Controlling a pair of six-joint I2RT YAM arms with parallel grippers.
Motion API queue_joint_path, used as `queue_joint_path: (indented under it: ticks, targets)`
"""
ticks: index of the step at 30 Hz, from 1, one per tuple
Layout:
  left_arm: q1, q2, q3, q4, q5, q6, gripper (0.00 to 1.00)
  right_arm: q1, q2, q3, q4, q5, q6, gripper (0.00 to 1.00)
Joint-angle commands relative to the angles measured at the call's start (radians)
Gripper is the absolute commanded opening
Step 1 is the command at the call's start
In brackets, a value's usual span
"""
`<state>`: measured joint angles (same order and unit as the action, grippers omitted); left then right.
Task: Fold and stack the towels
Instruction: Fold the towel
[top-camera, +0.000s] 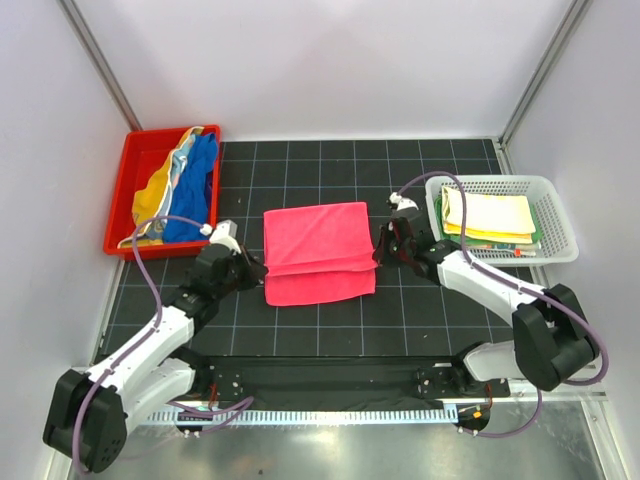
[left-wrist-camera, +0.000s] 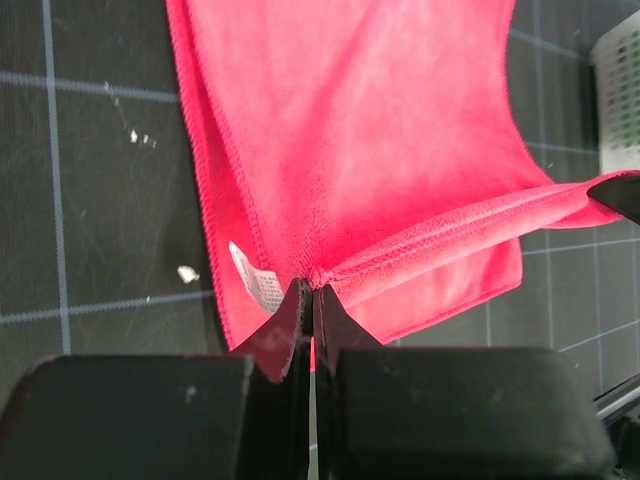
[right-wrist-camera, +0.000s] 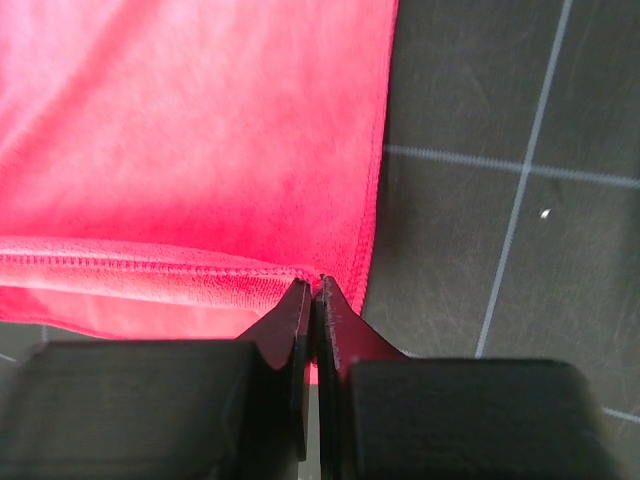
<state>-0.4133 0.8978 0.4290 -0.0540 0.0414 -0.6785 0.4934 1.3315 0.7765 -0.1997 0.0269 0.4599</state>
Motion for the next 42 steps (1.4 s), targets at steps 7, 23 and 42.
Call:
queue_joint_path:
  ticks: [7,23,42]
  targets:
    - [-0.001,0.064,-0.068,0.037,0.021,-0.039,0.02,0.011,0.074,-0.069,0.065,-0.002,0.011,0.01]
    - [-0.001,0.023,-0.108,0.013,0.051,-0.072,0.27,0.02,-0.052,-0.125,0.02,-0.044,0.0,0.36]
    - [-0.002,0.267,0.126,0.016,-0.018,-0.027,0.26,0.02,0.081,0.055,-0.001,0.054,0.022,0.44]
